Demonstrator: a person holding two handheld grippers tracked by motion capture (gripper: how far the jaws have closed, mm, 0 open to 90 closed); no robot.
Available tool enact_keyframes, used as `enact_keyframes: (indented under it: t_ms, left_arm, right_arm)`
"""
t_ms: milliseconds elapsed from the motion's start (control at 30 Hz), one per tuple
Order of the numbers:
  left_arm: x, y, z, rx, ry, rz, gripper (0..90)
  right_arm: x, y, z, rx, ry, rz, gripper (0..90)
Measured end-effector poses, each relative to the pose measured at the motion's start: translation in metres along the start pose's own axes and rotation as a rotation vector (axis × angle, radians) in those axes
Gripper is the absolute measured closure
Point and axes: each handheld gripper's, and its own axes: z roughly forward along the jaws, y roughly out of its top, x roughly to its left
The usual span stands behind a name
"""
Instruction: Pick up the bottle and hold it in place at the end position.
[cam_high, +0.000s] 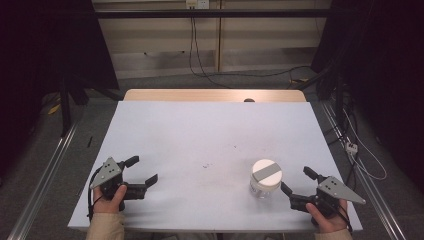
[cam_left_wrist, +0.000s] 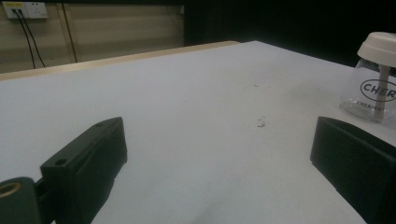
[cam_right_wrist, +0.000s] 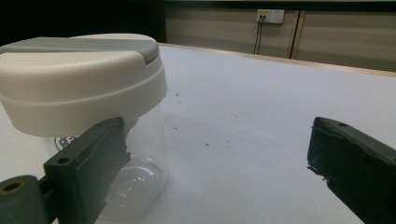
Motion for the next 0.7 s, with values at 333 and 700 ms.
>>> enact_keyframes:
  t_ms: [333,700]
  left_arm:
    - [0.0001,-0.001,0.0036,0.018,-0.007,0.005,3.7]
    - [-0.0006,-0.0008,0.008,0.024,-0.015,0.003,3.7]
  right_arm:
    - [0.0016,0.0004,-0.0008,-0.006,0.013,-0.003,4.7]
    - [0.0059,-0.0008,-0.0002,0.016,0.057,-0.007,4.5]
